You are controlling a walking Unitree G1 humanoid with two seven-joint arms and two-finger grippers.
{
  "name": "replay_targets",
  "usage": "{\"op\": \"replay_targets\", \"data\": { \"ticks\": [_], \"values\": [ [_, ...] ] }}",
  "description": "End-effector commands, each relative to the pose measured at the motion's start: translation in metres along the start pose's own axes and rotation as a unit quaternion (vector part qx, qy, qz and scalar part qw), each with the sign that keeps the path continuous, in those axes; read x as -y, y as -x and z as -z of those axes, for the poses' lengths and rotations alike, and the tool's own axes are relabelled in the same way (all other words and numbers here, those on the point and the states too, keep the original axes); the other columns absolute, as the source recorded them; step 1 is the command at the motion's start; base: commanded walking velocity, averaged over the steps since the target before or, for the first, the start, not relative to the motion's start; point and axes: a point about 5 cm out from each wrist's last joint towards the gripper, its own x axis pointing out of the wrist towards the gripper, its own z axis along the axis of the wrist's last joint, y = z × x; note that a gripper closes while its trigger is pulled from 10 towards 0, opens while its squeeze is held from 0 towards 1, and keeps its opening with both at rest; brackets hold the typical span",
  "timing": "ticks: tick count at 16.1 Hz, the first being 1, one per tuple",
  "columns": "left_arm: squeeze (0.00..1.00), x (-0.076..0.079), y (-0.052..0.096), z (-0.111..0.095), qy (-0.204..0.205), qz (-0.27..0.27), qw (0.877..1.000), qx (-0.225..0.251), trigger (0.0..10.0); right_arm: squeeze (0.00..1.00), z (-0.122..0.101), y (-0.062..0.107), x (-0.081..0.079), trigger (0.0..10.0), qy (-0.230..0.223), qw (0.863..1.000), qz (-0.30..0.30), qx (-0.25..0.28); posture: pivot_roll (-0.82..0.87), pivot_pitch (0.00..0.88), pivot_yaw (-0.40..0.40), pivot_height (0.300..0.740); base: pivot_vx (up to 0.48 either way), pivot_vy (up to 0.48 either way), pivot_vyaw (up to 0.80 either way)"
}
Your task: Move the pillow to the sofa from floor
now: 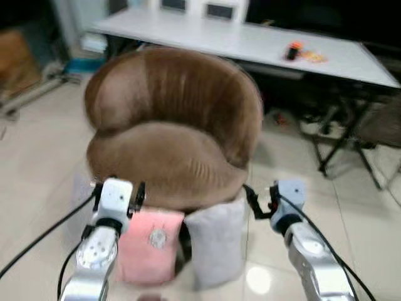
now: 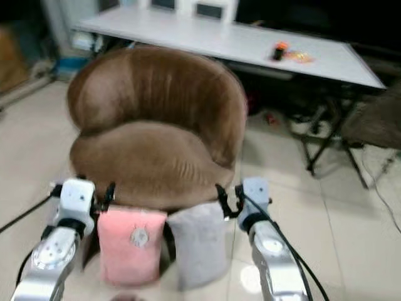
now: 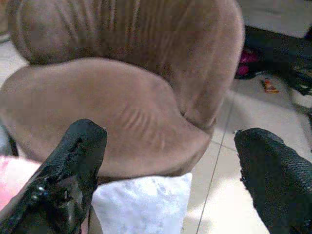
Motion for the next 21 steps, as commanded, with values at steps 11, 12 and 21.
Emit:
{"op": "replay_targets", "data": {
  "ticks": [11,12,21],
  "values": [
    [0.00,-0.002,-0.010,-0.009,-0.009,0.002,1.000,0.016,10.0,1.00,-0.001,0.000,0.007,10.0,-0.017,0.999,0.036,0.009,0.01,0.000,-0.034,0.740,0.000,-0.466,0.80],
    [0.00,-0.003,-0.010,-0.010,-0.005,-0.001,1.000,0.023,10.0,1.00,0.000,0.000,0.008,10.0,-0.019,0.999,0.042,0.008,0.02,0.000,-0.037,0.740,0.000,-0.401,0.80],
    [0.00,-0.009,-0.012,-0.012,0.024,-0.008,0.999,0.034,10.0,1.00,0.000,-0.002,0.014,10.0,-0.030,0.997,0.073,0.013,0.02,0.000,-0.042,0.740,0.187,0.000,0.08]
  ]
}}
